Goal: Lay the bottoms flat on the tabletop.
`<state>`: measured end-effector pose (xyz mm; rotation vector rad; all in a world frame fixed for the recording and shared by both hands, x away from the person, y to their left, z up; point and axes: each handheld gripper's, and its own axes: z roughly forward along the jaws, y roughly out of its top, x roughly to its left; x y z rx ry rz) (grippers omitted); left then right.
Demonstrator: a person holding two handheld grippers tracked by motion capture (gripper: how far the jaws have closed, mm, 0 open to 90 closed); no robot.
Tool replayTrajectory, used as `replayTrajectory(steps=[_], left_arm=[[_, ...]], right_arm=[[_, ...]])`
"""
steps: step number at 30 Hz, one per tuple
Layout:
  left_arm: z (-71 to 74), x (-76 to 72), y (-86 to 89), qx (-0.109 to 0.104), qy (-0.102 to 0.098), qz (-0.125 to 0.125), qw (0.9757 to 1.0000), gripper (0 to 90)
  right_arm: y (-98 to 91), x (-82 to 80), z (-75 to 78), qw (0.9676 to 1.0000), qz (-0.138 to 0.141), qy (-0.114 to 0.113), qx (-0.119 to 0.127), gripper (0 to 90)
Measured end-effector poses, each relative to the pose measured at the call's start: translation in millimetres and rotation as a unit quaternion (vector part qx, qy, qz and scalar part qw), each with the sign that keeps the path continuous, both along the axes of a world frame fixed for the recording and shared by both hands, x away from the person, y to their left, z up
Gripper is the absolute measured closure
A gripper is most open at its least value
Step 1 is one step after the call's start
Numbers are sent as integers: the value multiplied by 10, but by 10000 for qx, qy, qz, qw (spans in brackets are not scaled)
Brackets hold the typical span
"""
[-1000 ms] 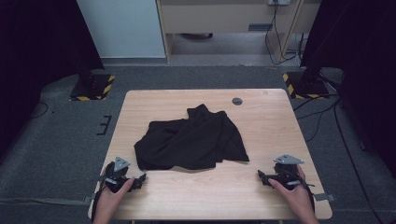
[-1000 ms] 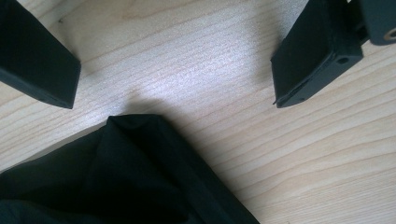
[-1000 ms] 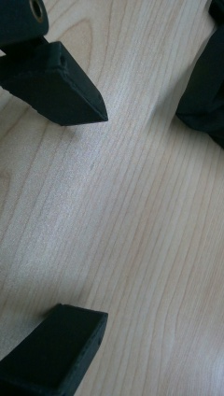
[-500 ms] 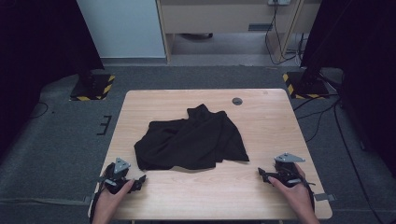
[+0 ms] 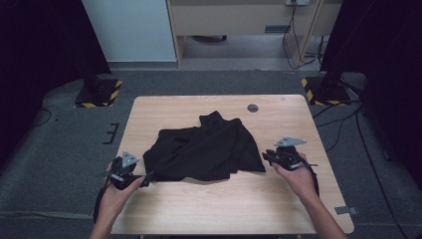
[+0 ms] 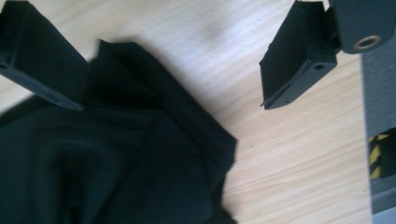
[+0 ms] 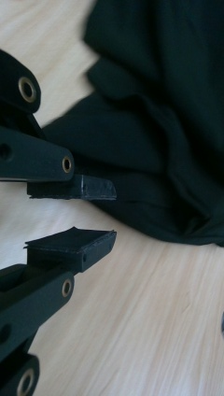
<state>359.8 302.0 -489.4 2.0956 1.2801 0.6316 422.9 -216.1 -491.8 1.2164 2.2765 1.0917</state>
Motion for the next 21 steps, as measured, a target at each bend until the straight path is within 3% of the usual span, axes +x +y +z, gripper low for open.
replayTrajectory(steps=[6, 8, 9, 11, 12, 13, 15, 16, 18, 19, 21], left_arm=[[19, 185, -53, -445, -54, 59, 9990, 103], [-10, 256, -135, -421, -39, -2, 9991, 102], [-40, 295, -183, -379, 5, -19, 9993, 96], [-115, 368, -285, -288, 95, -46, 9995, 98], [-115, 368, -285, -288, 95, -46, 9995, 118], [-180, 416, -384, -257, 128, -135, 9995, 202], [-242, 448, -469, -250, 199, -207, 9993, 328], [-275, 457, -505, -245, 256, -231, 9991, 445], [-304, 461, -540, -165, 281, -192, 9993, 575], [-313, 442, -583, -243, 182, -185, 9994, 684], [-307, 415, -620, -336, 204, -245, 9989, 782]], right_arm=[[206, 303, -81, 9993, -139, 262, 231, 492], [256, 370, -136, 9985, -173, 423, 316, 408], [284, 397, -169, 9981, -194, 534, 244, 389], [325, 414, -214, 9982, -188, 546, 163, 485], [325, 414, -214, 9982, -188, 546, 163, 485], [351, 399, -228, 9988, -71, 477, 100, 691], [368, 370, -221, 9989, 27, 467, 81, 817], [371, 350, -217, 9991, 61, 418, 25, 868], [366, 329, -212, 9992, 92, 397, 33, 881], [350, 273, -210, 9991, 143, 392, 61, 887], [305, 209, -197, 9991, 181, 369, 44, 889]])
